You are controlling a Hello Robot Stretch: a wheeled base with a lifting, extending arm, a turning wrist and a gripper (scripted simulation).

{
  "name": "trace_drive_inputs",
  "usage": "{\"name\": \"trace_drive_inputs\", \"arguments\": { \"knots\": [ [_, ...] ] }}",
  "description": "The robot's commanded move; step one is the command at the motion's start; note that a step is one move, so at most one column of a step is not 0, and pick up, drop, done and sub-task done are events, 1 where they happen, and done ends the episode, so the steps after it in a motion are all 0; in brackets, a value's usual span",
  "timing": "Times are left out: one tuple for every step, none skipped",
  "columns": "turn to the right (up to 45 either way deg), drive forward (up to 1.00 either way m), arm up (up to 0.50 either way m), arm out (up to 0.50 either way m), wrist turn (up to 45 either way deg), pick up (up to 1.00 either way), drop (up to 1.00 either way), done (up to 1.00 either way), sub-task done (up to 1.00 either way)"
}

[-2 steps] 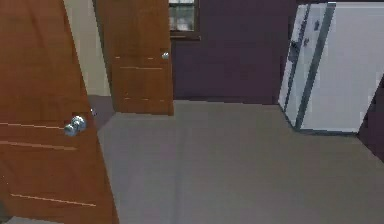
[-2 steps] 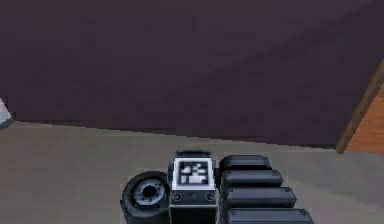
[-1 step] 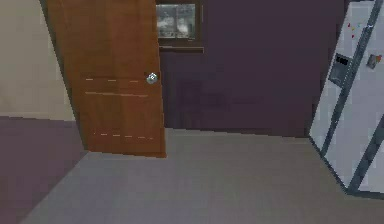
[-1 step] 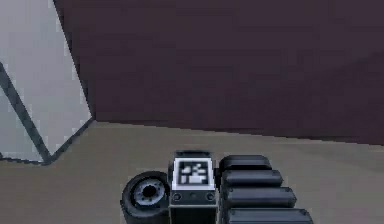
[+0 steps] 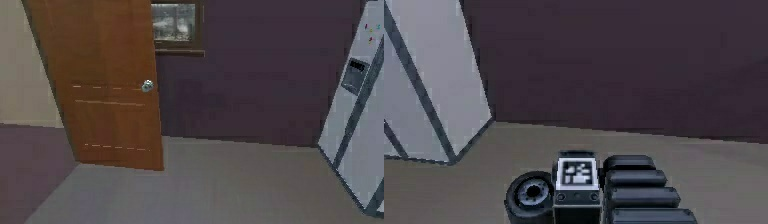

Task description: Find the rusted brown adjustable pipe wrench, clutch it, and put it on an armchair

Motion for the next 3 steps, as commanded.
{"name": "trace_drive_inputs", "arguments": {
  "knots": [
    [-45.0, 0.00, 0.00, 0.00, 0.0, 0.00, 0.00, 0.00, 0.00],
    [-9.0, 0.00, 0.00, 0.00, 0.0, 0.00, 0.00, 0.00, 0.00],
    [0.0, 1.00, 0.00, 0.00, 0.0, 0.00, 0.00, 0.00, 0.00]
  ]
}}
